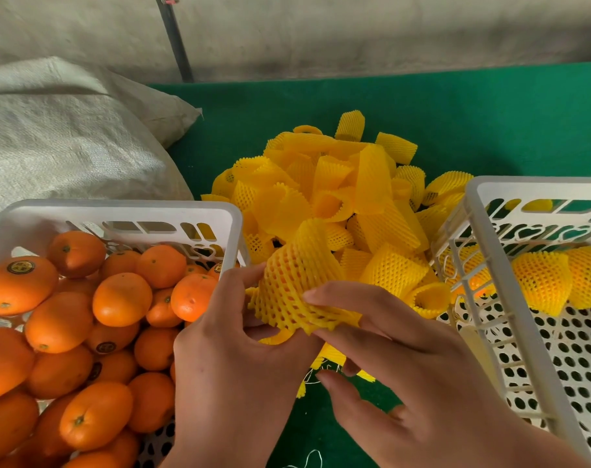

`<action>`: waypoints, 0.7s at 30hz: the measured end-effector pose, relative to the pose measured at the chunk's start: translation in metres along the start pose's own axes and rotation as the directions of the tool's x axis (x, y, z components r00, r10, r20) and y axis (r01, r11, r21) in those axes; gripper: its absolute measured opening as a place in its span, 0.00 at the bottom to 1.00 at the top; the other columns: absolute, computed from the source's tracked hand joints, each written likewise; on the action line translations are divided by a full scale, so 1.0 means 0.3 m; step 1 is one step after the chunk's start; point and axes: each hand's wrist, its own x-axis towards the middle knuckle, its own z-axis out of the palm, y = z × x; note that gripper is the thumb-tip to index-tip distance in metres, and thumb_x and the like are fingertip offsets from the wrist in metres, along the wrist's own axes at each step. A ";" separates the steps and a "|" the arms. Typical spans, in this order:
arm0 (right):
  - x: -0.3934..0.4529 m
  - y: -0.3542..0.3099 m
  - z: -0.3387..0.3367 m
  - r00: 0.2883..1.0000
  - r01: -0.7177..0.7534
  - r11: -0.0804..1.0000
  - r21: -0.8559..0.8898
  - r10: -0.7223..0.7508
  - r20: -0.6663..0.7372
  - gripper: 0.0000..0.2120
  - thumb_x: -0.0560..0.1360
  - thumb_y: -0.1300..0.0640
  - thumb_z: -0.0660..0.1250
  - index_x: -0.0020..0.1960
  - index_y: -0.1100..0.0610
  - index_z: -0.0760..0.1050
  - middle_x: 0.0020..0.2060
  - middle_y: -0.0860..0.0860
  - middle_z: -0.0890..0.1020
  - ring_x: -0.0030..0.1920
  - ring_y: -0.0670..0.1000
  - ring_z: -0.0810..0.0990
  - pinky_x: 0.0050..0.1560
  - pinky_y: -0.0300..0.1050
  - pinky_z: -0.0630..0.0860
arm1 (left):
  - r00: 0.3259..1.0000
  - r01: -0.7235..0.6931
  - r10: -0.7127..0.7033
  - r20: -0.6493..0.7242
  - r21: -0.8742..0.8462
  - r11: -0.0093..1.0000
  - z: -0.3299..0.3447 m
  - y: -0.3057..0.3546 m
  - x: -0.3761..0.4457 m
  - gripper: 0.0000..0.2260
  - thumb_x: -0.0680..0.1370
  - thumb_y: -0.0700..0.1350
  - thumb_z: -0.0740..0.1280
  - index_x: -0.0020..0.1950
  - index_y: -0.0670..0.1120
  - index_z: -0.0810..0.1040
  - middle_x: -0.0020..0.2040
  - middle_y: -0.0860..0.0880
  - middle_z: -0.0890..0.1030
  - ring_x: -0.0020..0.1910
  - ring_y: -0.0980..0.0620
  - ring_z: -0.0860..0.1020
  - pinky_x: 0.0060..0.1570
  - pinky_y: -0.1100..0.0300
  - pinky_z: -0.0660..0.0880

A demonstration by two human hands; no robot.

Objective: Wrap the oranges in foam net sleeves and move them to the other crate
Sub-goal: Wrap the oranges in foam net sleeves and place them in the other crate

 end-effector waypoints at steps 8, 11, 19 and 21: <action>-0.015 0.001 -0.032 0.994 -0.038 0.997 0.064 0.044 -0.098 0.09 0.73 0.54 0.71 0.54 0.46 0.79 0.66 0.36 0.80 0.36 0.40 0.80 0.34 0.41 0.73 | 0.999 -0.037 0.038 0.010 -0.007 0.999 -0.004 0.000 0.007 0.28 0.64 0.64 0.74 0.63 0.62 0.77 0.49 0.67 0.82 0.44 0.68 0.83 0.38 0.73 0.78; -0.022 0.001 -0.040 0.979 -0.095 0.974 0.207 0.129 -0.159 0.10 0.76 0.51 0.70 0.57 0.46 0.76 0.57 0.38 0.84 0.44 0.45 0.86 0.42 0.41 0.79 | 0.997 -0.059 0.059 0.047 0.004 0.998 -0.002 0.002 0.001 0.30 0.64 0.63 0.76 0.65 0.65 0.75 0.53 0.66 0.81 0.49 0.68 0.82 0.43 0.74 0.78; 0.011 0.013 -0.035 0.900 -0.329 0.918 0.220 0.375 -0.222 0.37 0.72 0.29 0.71 0.74 0.44 0.67 0.65 0.41 0.72 0.55 0.47 0.81 0.39 0.33 0.79 | 0.972 -0.200 0.185 0.144 0.096 0.975 -0.016 0.041 -0.007 0.32 0.68 0.68 0.71 0.70 0.74 0.66 0.61 0.74 0.74 0.59 0.74 0.74 0.50 0.83 0.68; 0.005 0.021 -0.028 0.886 -0.391 0.884 0.256 0.437 -0.153 0.46 0.69 0.28 0.72 0.80 0.42 0.60 0.73 0.39 0.67 0.64 0.44 0.78 0.42 0.32 0.81 | 0.957 -0.264 0.244 0.158 0.117 0.958 -0.017 0.043 -0.008 0.32 0.69 0.66 0.71 0.72 0.74 0.64 0.61 0.77 0.71 0.60 0.77 0.72 0.51 0.83 0.68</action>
